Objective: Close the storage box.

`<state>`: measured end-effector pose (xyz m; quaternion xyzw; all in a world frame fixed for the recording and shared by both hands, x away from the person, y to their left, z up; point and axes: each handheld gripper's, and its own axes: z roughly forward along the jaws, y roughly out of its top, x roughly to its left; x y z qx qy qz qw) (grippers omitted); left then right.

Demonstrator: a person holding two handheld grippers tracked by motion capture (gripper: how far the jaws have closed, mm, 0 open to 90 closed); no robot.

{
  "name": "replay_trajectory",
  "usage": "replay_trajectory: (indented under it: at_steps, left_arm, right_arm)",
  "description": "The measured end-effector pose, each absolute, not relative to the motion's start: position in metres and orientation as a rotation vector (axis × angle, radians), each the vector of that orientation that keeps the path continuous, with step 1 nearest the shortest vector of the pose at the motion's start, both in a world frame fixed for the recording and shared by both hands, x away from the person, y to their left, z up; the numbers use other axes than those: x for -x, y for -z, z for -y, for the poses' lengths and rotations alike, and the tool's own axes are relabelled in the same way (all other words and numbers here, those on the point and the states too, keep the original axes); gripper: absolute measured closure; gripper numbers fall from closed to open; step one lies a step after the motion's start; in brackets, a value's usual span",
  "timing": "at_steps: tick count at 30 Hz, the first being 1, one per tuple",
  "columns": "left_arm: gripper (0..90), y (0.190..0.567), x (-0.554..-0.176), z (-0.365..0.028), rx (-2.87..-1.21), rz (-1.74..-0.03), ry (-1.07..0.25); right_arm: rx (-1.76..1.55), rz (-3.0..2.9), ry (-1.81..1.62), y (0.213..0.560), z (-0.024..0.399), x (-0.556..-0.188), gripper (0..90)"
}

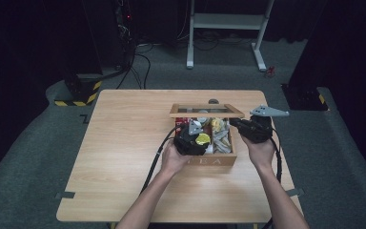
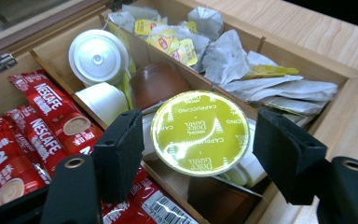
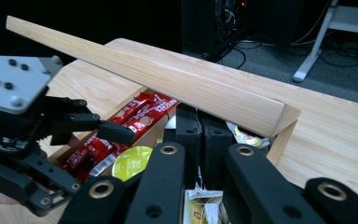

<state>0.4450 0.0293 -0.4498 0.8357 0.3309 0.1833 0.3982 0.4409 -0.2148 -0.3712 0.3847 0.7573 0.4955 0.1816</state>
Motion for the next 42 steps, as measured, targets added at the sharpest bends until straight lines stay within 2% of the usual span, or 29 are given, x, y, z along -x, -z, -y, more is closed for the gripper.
replay_trajectory:
  at_steps: [15, 42]
  left_arm:
    - [37.0, 0.455, -0.448, -0.028, -2.148, -0.850, -0.454]
    - [37.2, 0.433, -0.426, -0.082, -2.002, -0.881, -0.450]
  right_arm:
    - [-1.091, -2.143, -1.394, 0.372, 0.215, -0.441, 87.5]
    - [-1.098, -2.144, -1.394, 0.374, 0.211, -0.443, 87.1]
